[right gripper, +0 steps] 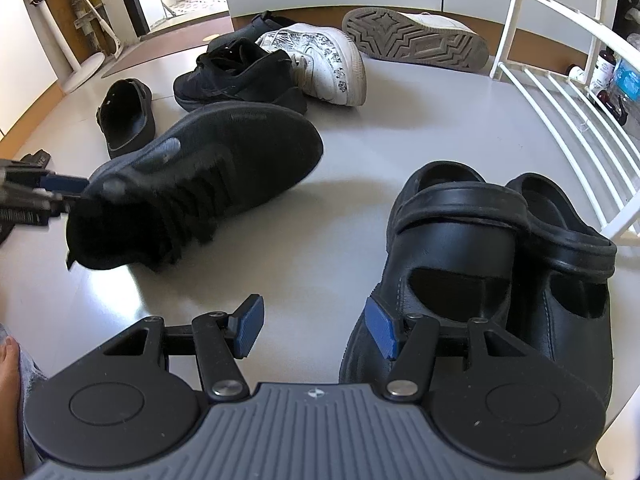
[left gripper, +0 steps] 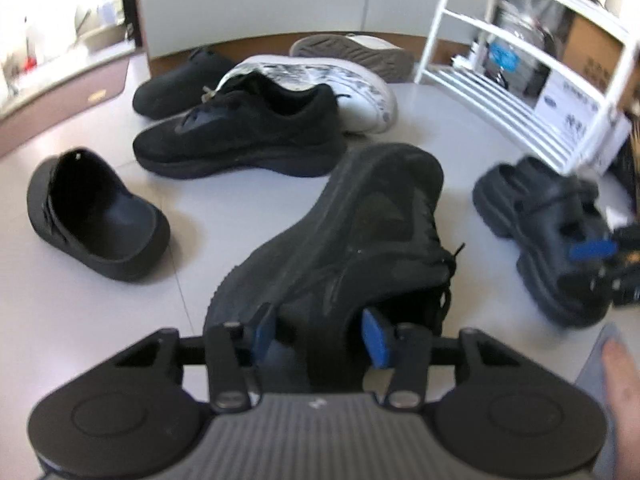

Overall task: Organize scattered shoes
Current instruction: 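Lift the black sneaker with the left gripper and carry it toward the clogs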

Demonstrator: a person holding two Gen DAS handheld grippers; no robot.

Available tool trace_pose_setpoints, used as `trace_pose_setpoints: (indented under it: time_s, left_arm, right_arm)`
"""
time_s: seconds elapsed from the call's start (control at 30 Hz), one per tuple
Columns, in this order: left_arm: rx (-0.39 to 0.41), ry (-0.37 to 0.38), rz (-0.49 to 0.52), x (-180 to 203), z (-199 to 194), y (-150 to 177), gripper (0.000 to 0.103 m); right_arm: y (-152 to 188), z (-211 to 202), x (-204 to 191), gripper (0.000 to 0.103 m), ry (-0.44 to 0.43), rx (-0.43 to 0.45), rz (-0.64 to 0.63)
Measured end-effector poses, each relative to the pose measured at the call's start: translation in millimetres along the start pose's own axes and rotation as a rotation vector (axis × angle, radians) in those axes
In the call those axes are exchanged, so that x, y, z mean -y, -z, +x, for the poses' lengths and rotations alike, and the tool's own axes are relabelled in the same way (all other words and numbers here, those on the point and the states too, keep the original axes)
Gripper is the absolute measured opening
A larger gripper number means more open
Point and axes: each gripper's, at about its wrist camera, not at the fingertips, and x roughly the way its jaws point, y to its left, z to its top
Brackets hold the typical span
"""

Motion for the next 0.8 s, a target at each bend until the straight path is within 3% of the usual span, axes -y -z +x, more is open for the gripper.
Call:
trace_pose_setpoints:
  time_s: [0.13,0.17,0.2,0.3,0.37,0.43,0.53,0.57,0.63,0.7,0.77,0.8]
  left_arm:
    - [-0.031,0.063,-0.018,6,-1,-1,0.044]
    - [-0.039,0.089,-0.026,7,-1,0,0.029]
    - [-0.056,0.148,-0.050,7,-1,1,0.000]
    - [-0.107,0.289,-0.111,9,5,3,0.000]
    - [-0.097,0.280,-0.057,17,4,3,0.000]
    - [-0.102,0.278,-0.073,15,4,1,0.000]
    - [-0.091,0.252,-0.055,13,4,-2,0.003]
    - [-0.083,0.225,-0.040,14,3,-3,0.019]
    - [-0.059,0.149,0.022,18,2,-5,0.024]
    - [-0.062,0.171,0.013,17,4,-7,0.035]
    - [-0.062,0.203,-0.009,17,4,-7,0.054]
    - [-0.056,0.202,0.001,20,3,-7,0.056]
  right_arm:
    - [0,1,0,0.062,0.000,-0.003,-0.001]
    - [0,1,0,0.062,0.000,-0.003,-0.001]
    - [0,2,0,0.062,0.000,-0.004,-0.001]
    - [0,2,0,0.062,0.001,-0.007,-0.004]
    - [0,3,-1,0.062,0.000,-0.008,-0.005]
    - [0,2,-1,0.062,-0.002,-0.007,-0.006]
    - [1,2,-1,0.062,-0.003,-0.010,-0.005]
    - [1,2,-1,0.062,-0.003,-0.011,-0.005]
    - [2,2,0,0.062,-0.003,-0.012,-0.004]
    - [2,2,0,0.062,-0.004,-0.013,-0.004]
    - [2,2,0,0.062,-0.004,-0.014,-0.003]
    - [2,2,0,0.062,-0.004,-0.015,-0.004]
